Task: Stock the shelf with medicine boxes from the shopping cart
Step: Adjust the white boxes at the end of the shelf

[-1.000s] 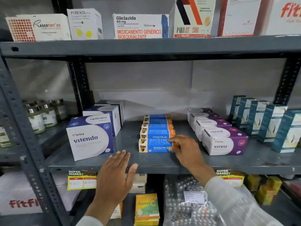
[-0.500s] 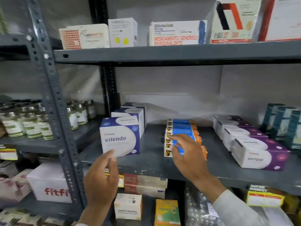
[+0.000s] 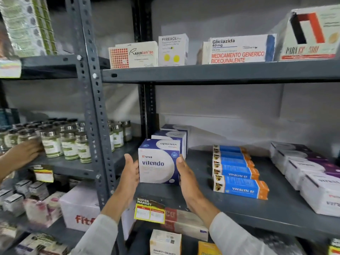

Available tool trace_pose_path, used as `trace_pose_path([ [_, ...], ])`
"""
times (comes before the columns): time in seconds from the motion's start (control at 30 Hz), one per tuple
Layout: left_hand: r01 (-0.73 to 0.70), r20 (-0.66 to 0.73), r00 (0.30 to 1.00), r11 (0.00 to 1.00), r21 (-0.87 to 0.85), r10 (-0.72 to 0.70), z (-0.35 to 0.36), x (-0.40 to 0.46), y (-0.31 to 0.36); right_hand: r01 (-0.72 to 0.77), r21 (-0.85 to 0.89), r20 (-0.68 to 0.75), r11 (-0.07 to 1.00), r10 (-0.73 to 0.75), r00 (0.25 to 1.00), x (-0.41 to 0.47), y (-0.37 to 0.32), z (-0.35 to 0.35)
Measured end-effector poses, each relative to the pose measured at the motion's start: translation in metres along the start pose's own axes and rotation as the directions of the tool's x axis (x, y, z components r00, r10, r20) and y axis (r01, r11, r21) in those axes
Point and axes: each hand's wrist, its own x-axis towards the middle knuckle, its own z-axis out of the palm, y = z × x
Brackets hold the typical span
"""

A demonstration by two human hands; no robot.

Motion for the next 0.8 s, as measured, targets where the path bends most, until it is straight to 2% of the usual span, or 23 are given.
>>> trace_pose_path([
  [0.2, 0.058, 0.047, 0.997, 0.998, -0.005, -0.058, -0.008, 0.019, 0.005, 0.002, 0.058, -0.032, 0.998, 0.0, 0.999, 0.003, 0.011, 0.009],
  [0.63, 0.035, 0.076, 0.996, 0.999, 0.034, -0.037, -0.008, 0.022, 0.003, -0.02, 0.063, -0.012, 0.998, 0.021, 1.0, 0.006, 0.011, 0.007],
  [0.8, 0.026, 0.057, 0.998, 0.998, 0.058, -0.029, -0.002, 0.022, 0.004, -0.037, 0.011, 0.003, 0.999, 0.036, 0.999, 0.003, 0.011, 0.01],
])
